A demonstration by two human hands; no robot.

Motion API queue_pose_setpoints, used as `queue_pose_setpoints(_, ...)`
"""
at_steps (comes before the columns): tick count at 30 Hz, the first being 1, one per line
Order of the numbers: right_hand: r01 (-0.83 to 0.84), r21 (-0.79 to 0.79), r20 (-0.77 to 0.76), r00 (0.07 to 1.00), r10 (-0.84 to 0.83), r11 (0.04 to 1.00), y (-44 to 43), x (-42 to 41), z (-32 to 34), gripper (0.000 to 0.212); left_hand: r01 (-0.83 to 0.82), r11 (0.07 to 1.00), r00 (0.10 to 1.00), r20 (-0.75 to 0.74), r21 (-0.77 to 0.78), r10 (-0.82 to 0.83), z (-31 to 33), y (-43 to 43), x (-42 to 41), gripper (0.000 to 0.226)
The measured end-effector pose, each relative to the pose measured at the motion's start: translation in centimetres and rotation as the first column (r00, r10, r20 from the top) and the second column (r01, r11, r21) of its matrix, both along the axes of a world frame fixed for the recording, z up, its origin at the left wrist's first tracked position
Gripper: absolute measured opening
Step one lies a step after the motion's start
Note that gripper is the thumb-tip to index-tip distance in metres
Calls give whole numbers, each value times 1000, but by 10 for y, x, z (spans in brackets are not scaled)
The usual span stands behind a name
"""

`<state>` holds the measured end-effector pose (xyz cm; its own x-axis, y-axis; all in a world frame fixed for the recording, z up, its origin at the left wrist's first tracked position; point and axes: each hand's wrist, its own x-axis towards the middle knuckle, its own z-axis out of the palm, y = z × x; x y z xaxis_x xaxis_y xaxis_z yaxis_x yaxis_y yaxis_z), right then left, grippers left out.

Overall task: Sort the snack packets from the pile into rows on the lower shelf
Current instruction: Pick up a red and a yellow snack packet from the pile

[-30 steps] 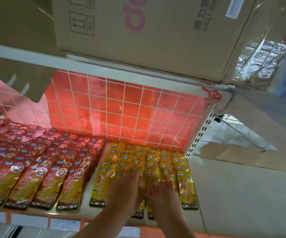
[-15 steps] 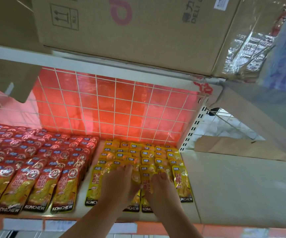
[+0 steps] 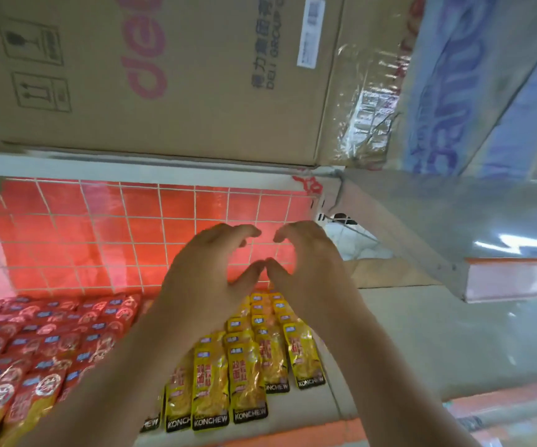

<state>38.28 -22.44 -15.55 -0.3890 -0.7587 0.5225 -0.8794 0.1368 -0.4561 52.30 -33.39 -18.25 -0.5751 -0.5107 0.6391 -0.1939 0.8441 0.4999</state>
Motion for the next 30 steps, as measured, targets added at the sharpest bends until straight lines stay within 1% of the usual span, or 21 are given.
queue_pose_setpoints(5,70,-165,-78,993,-84,984,48,-16,88,31,114,989,985,-123,-90,-124,80,20,-25,42)
queue_pose_setpoints(10,132,-278,-76,984,-159,952,110,-40,133,21,266,951,941,-173,-158,-291,134,71,-58,34)
queue_pose_setpoints(12,155,-291,-84,979,-186,944,138,-49,142,26,313,928,926,-153,-204,-346,150,97,-72,36)
queue_pose_setpoints(14,194,-277,-97,969,-228,941,169,-62,146,26,346,907,915,-129,-242,-383,162,124,-89,38)
queue_pose_setpoints(16,227,-269,-89,962,-259,936,197,-74,146,30,369,896,907,-116,-246,-405,168,150,-102,38)
queue_pose_setpoints(21,323,-279,-27,939,-344,904,287,-107,144,29,417,872,887,-95,-258,-452,177,228,-147,39)
queue_pose_setpoints(24,362,-311,9,926,-378,879,349,-130,147,29,452,848,869,-80,-276,-489,182,282,-182,42)
queue_pose_setpoints(26,388,-312,15,915,-403,867,381,-144,148,28,477,835,856,-67,-274,-512,183,313,-203,44)
queue_pose_setpoints(30,420,-313,0,897,-443,852,458,-174,149,26,518,805,832,-46,-289,-552,185,381,-248,37)
